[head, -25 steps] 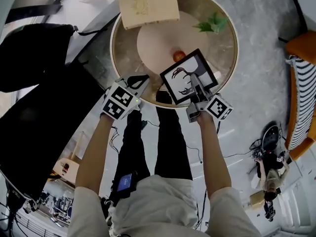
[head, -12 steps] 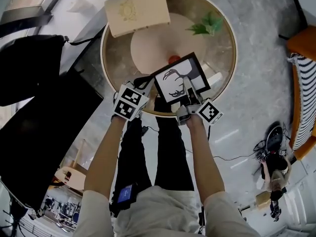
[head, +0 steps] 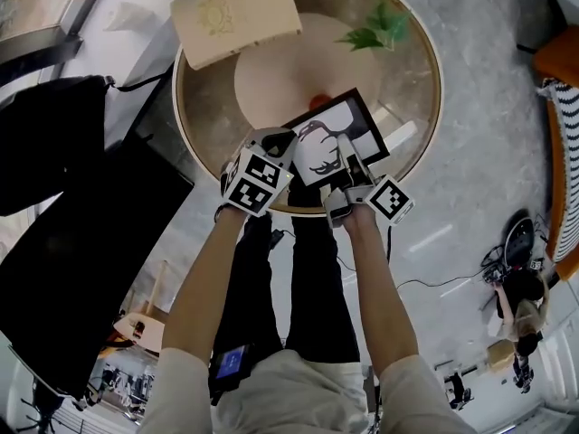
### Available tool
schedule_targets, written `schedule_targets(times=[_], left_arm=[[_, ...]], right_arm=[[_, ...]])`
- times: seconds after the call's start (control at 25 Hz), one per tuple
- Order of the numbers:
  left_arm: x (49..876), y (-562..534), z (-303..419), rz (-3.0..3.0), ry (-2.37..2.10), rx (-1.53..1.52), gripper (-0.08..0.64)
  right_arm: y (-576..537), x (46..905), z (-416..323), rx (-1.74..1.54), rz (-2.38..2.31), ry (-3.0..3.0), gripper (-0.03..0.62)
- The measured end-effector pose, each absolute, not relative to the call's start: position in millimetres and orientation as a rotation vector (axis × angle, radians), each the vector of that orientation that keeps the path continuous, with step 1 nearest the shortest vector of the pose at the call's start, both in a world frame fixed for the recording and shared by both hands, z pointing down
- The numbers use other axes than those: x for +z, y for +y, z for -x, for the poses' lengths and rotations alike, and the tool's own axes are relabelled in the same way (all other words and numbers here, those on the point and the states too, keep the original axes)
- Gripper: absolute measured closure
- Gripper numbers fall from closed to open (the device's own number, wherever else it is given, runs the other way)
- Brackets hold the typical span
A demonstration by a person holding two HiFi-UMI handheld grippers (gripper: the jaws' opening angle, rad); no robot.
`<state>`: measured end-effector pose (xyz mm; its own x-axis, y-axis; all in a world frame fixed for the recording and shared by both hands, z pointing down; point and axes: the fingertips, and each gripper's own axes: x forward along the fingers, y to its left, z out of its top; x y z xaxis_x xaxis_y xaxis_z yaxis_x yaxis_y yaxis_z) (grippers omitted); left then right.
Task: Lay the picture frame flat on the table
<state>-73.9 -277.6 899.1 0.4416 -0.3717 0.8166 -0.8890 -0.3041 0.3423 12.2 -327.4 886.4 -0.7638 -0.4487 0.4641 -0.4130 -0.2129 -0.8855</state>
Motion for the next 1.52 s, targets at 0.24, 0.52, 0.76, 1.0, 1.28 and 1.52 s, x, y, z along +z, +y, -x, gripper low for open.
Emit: schedule_targets(times=[0.24, 0.52, 0.76, 1.0, 1.28, 1.52], left_arm=[[903.3, -283.5, 70.9, -1.874, -1.062, 0.785, 0.538], [901.3, -293.5, 86.2, -1.806, -1.173, 0.76, 0.538], [903.7, -296.0, 89.8, -1.797, -1.179, 0.758, 0.538], [904.5, -295.7, 89.7, -1.799, -1.197, 0.732, 0.538], [905.0, -293.5, 87.5, -1.786, -1.212, 0.714, 0.538], [904.2, -293.3, 88.1, -1.776, -1.24, 0.691, 0.538]], right_arm=[[-324.3, 897.3, -22.9, -2.224, 1.098, 1.808, 0.549], [-312.6, 898.7, -22.9, -2.321, 1.116, 1.859, 0.503], [-288.6, 898.9, -27.8, -2.422, 1.068, 1.863, 0.474], [-270.0, 910.8, -44.1, -2.504, 1.103, 1.841, 0.474], [-263.0, 909.2, -49.3, -2.529, 1.107, 1.814, 0.474], [-262.4, 909.4, -51.1, -2.54, 1.149, 1.773, 0.474]])
